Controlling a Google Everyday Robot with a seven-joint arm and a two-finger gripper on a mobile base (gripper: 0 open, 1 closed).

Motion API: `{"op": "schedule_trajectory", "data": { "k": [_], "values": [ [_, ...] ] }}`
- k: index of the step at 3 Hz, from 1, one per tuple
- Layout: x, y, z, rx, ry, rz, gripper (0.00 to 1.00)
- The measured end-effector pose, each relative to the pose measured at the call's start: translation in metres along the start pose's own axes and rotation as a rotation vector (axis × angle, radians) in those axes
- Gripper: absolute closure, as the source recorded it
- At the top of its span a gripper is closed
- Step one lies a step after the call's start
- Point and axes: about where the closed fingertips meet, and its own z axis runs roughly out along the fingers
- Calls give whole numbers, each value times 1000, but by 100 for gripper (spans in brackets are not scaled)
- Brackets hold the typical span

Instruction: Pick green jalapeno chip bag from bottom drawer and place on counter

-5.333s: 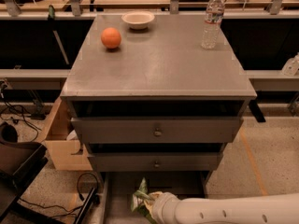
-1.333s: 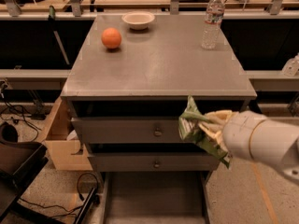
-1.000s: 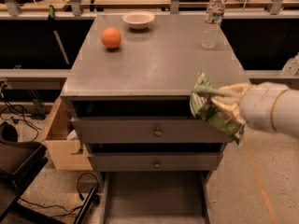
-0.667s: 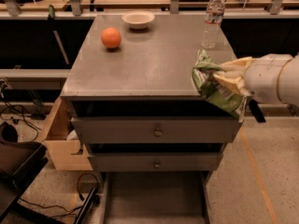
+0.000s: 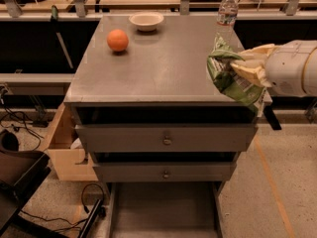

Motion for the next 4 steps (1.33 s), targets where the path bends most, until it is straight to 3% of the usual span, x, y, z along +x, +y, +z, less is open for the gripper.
{"op": "schedule_trajectory", "data": {
  "k": [2,4],
  "values": [
    [-1,-20,63,-148,-44,2,100],
    [8,-37,137,-286,-103,63,100]
  ]
}}
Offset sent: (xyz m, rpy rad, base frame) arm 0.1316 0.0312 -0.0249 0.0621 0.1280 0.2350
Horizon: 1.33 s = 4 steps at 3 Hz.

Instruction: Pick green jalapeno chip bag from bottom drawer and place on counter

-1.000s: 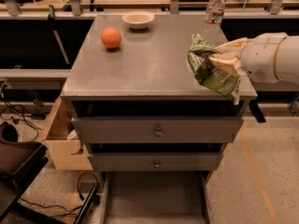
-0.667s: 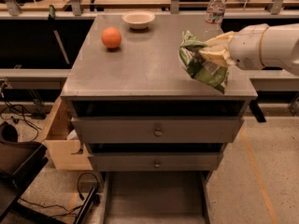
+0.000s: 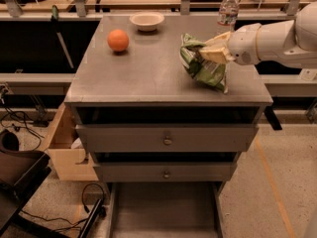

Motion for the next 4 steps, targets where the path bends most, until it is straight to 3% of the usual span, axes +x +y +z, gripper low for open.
{"op": "schedule_trajectory", "data": {
  "k": [1,4],
  "values": [
    [0,-1,4,-6,-2,-1,82],
    [-4,3,11,-18,-9,-5,12]
  ]
}}
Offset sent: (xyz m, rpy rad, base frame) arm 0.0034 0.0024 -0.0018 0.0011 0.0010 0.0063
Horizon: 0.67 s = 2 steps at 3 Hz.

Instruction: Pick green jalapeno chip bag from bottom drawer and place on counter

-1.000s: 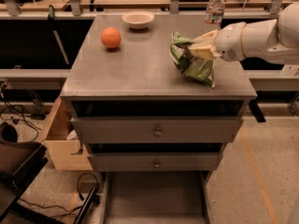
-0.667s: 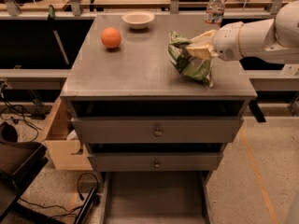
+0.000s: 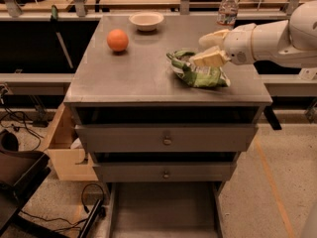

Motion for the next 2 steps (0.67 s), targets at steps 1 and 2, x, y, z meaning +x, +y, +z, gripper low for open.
{"op": "schedule_trajectory", "data": {
  "k": [1,2],
  "values": [
    [-1,1,2,-3,-2,-1,0],
    [-1,1,2,-4,-2,-1,0]
  ]
}}
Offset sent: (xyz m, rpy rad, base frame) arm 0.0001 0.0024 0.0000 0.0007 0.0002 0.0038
